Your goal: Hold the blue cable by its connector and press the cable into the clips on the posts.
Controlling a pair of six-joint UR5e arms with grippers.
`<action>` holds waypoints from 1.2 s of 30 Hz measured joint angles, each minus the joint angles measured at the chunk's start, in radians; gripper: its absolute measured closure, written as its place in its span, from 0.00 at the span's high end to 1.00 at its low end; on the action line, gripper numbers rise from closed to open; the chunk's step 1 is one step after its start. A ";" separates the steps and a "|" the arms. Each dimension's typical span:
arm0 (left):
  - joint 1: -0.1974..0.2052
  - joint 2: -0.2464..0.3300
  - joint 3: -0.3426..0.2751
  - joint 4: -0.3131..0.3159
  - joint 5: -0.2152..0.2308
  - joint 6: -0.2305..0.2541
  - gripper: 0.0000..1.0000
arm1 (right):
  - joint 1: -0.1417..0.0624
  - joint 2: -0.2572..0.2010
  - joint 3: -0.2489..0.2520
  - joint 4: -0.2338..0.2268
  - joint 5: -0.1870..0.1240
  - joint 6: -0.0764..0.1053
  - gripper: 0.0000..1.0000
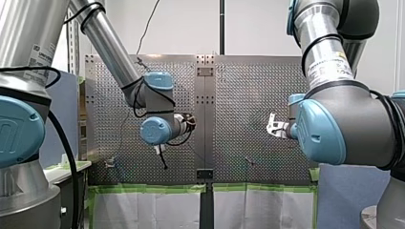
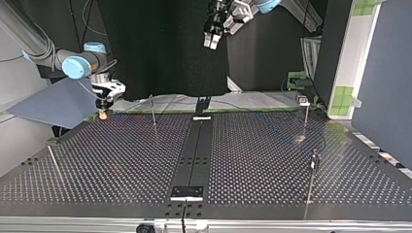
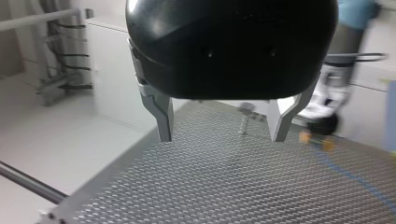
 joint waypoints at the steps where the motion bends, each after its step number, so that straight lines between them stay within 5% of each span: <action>1: 0.000 -0.010 -0.010 0.007 0.002 -0.001 1.00 | 0.000 -0.012 0.001 0.000 0.001 0.007 0.00; 8: 0.001 -0.064 -0.082 -0.001 -0.024 0.006 1.00 | 0.002 -0.079 0.003 -0.006 -0.002 0.042 0.00; 14: 0.001 -0.067 -0.121 -0.004 -0.027 0.010 1.00 | 0.002 -0.111 0.003 -0.008 -0.003 0.038 0.00; 36: 0.001 -0.068 -0.125 -0.005 -0.027 0.010 1.00 | 0.002 -0.115 0.003 -0.008 -0.003 0.037 0.00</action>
